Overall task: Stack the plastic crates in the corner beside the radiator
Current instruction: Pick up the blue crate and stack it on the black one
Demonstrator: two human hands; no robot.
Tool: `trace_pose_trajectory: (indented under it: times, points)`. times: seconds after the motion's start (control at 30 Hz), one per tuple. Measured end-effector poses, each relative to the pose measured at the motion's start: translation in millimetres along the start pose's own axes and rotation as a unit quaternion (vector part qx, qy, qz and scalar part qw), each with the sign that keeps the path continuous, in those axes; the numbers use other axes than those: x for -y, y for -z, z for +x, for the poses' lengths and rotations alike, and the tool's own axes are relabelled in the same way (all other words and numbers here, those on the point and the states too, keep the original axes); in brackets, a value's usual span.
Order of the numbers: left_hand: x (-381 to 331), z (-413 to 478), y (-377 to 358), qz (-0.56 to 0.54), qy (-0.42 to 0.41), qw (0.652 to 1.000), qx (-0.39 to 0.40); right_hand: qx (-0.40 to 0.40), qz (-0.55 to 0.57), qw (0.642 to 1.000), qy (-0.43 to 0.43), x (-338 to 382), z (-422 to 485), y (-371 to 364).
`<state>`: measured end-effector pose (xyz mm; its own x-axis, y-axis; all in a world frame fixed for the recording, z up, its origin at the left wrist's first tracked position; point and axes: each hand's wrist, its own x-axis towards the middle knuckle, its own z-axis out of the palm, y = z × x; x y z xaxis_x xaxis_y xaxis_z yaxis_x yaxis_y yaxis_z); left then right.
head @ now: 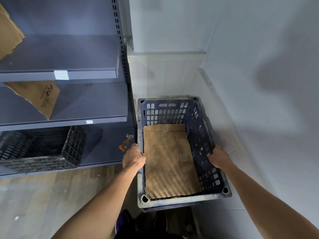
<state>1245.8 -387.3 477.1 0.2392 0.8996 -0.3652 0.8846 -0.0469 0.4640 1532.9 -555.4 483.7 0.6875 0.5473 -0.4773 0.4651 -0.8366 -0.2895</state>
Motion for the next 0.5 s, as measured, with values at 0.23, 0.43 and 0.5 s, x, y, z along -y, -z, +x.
trace_pose_trajectory:
  times: [0.23,0.43,0.5]
  points:
    - [7.2,-7.6,-0.2,-0.011,0.021,1.000,-0.015,-0.014,0.027,0.999,0.031,-6.5,-14.5,0.5]
    - [18.0,-6.8,6.8,-0.006,0.015,1.000,0.005,-0.032,0.010,0.999,0.042,1.0,-14.6,-1.6]
    - [18.6,-5.0,8.6,-0.014,0.010,1.000,0.019,-0.035,0.002,0.999,0.040,1.2,-13.8,-0.2]
